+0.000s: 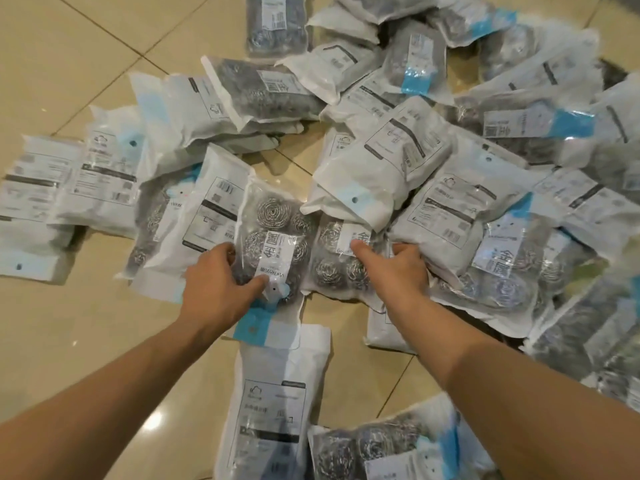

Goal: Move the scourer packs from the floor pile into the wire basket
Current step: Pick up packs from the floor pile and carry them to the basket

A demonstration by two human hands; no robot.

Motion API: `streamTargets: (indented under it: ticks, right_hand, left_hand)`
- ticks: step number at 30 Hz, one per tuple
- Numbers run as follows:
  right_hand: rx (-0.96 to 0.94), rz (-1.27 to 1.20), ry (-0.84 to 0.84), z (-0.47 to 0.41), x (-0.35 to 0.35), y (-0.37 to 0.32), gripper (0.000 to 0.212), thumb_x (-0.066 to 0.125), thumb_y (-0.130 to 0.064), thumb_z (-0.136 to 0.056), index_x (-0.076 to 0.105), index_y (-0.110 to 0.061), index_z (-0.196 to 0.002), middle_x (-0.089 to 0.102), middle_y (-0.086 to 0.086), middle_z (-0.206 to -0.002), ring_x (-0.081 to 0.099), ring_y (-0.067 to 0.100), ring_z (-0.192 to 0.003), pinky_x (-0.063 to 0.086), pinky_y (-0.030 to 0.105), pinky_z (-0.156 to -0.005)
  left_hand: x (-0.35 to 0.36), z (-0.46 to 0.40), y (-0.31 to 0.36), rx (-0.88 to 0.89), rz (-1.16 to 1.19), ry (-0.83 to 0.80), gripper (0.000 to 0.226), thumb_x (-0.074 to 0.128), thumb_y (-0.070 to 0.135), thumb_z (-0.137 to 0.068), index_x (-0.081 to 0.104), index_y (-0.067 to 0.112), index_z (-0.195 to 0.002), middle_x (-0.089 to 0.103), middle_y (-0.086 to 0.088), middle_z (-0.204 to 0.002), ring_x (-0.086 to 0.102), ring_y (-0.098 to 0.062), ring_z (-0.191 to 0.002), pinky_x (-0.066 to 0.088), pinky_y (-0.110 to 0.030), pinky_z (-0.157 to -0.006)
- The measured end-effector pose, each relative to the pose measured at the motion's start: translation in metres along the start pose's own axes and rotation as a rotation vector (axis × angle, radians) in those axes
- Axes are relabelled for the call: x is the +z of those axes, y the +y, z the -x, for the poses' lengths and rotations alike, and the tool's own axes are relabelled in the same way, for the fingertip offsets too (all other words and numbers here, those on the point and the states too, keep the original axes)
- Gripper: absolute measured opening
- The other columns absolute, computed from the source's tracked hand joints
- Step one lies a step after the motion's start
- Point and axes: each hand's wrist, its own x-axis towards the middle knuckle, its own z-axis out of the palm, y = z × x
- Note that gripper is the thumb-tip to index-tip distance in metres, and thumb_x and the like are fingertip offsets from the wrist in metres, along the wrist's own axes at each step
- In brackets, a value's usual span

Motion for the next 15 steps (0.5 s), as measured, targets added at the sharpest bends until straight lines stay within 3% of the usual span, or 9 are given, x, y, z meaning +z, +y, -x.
streamTargets:
  ticks: [3,5,9,12,15]
  right_hand:
    - [0.053,0.031,0.024,-0.001,0.006,-0.006,0.107,0.082,-0.076,-0.064,0.049,-0.012,-0.143,0.056,0.014,-0.148,0.051,0.039,-0.138,0.044,0.051,-0.114]
    - [0.093,0.021,0.020,-0.003,0.006,-0.010,0.103,0.084,-0.071,-0.064,0.052,-0.012,-0.141,0.061,0.012,-0.143,0.056,0.039,-0.133,0.049,0.049,-0.109]
    - [0.160,-0.114,-0.150,-0.006,0.004,-0.015,0.085,0.093,-0.051,-0.068,0.061,-0.008,-0.134,0.070,0.010,-0.128,0.067,0.035,-0.113,0.056,0.041,-0.090]
    - [0.192,-0.179,-0.284,0.000,0.003,-0.012,0.092,0.093,-0.046,-0.049,0.065,-0.010,-0.129,0.075,0.010,-0.119,0.071,0.032,-0.105,0.060,0.044,-0.094]
    - [0.203,-0.198,-0.382,0.008,-0.005,0.001,0.103,0.087,-0.044,-0.034,0.064,-0.013,-0.129,0.076,0.009,-0.112,0.074,0.030,-0.100,0.062,0.047,-0.094]
  left_hand:
    - [0.015,-0.016,-0.006,-0.017,-0.010,0.030,0.076,0.072,0.081,-0.057,0.065,0.018,-0.101,0.070,-0.004,-0.095,0.066,-0.032,-0.093,0.058,-0.048,-0.081]
    - [0.024,-0.022,-0.012,-0.048,0.006,0.006,0.079,0.069,0.087,-0.050,0.069,0.026,-0.101,0.073,0.001,-0.094,0.069,-0.027,-0.089,0.061,-0.048,-0.077]
    - [0.019,-0.011,0.000,-0.135,0.191,-0.039,0.073,0.076,0.075,-0.043,0.072,0.025,-0.097,0.077,0.002,-0.091,0.075,-0.025,-0.080,0.066,-0.048,-0.068]
    - [0.008,0.004,0.010,-0.170,0.315,-0.058,0.065,0.088,0.057,-0.059,0.064,0.019,-0.106,0.074,-0.002,-0.096,0.073,-0.025,-0.084,0.064,-0.043,-0.065]
    - [-0.006,0.023,0.012,-0.176,0.357,-0.083,0.058,0.089,0.045,-0.076,0.058,0.020,-0.118,0.073,-0.001,-0.103,0.072,-0.021,-0.089,0.057,-0.033,-0.063]
